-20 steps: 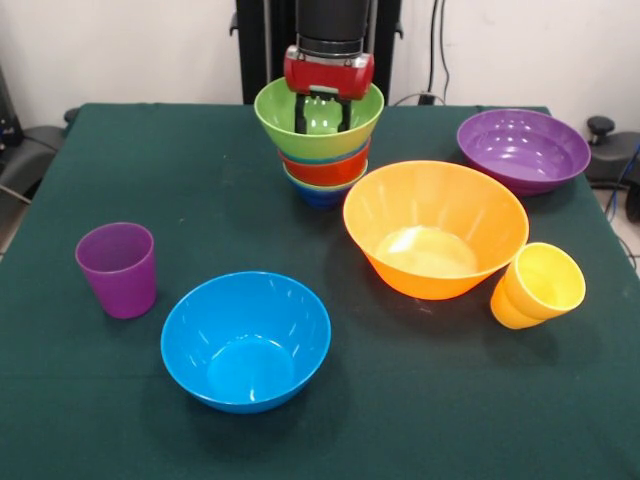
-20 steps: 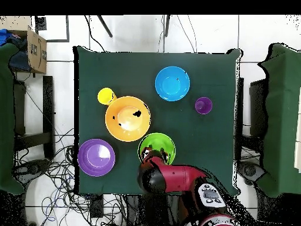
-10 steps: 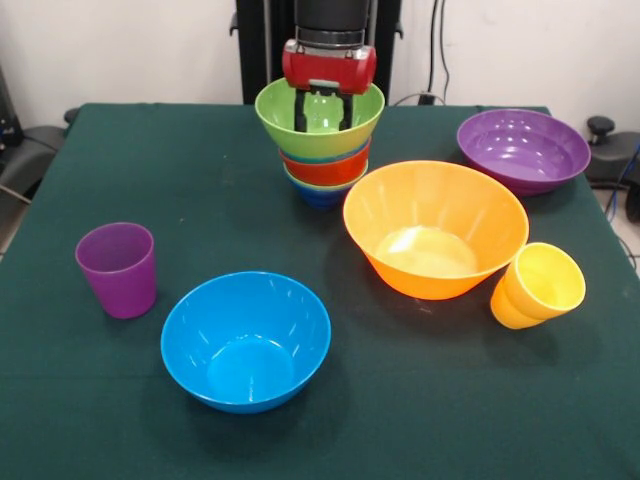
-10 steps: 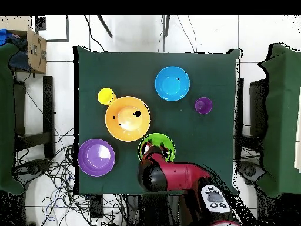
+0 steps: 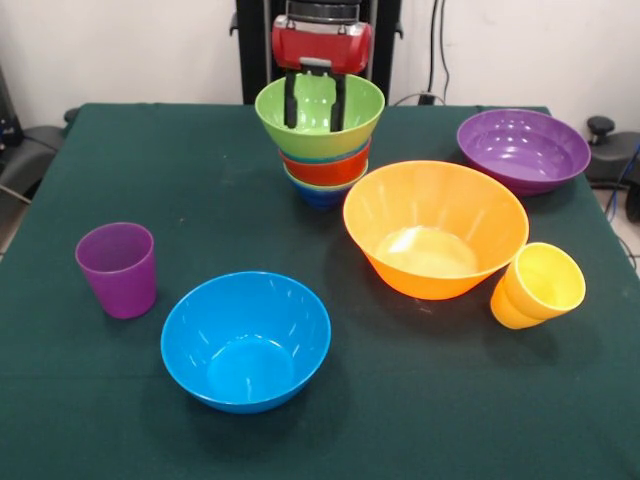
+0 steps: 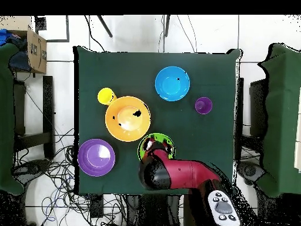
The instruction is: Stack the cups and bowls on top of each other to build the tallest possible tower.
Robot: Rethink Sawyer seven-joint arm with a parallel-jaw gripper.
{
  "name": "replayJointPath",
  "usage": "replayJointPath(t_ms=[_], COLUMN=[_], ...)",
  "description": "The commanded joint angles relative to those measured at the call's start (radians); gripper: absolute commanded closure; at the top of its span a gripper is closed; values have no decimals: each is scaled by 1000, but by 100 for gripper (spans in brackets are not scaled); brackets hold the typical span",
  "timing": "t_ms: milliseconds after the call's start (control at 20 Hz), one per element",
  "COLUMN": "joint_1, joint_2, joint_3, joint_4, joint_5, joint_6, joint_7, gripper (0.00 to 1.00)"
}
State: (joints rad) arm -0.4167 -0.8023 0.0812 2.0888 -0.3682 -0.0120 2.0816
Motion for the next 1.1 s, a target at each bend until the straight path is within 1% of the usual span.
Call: replayJointPath(t_ms=[50, 250, 700, 950, 1100], joint_1=[-28, -42, -71, -71, -60], joint_2=[-61, -97, -178, -192, -182], joint_3=[137, 163, 233, 250, 254], joint_4=[56, 69, 56, 23, -20], joint_5=[40, 56, 131, 158, 167], joint_6=[169, 217, 366, 425, 460], joint_7=[48, 41, -6, -20, -23], gripper=[0, 0, 0, 0, 0])
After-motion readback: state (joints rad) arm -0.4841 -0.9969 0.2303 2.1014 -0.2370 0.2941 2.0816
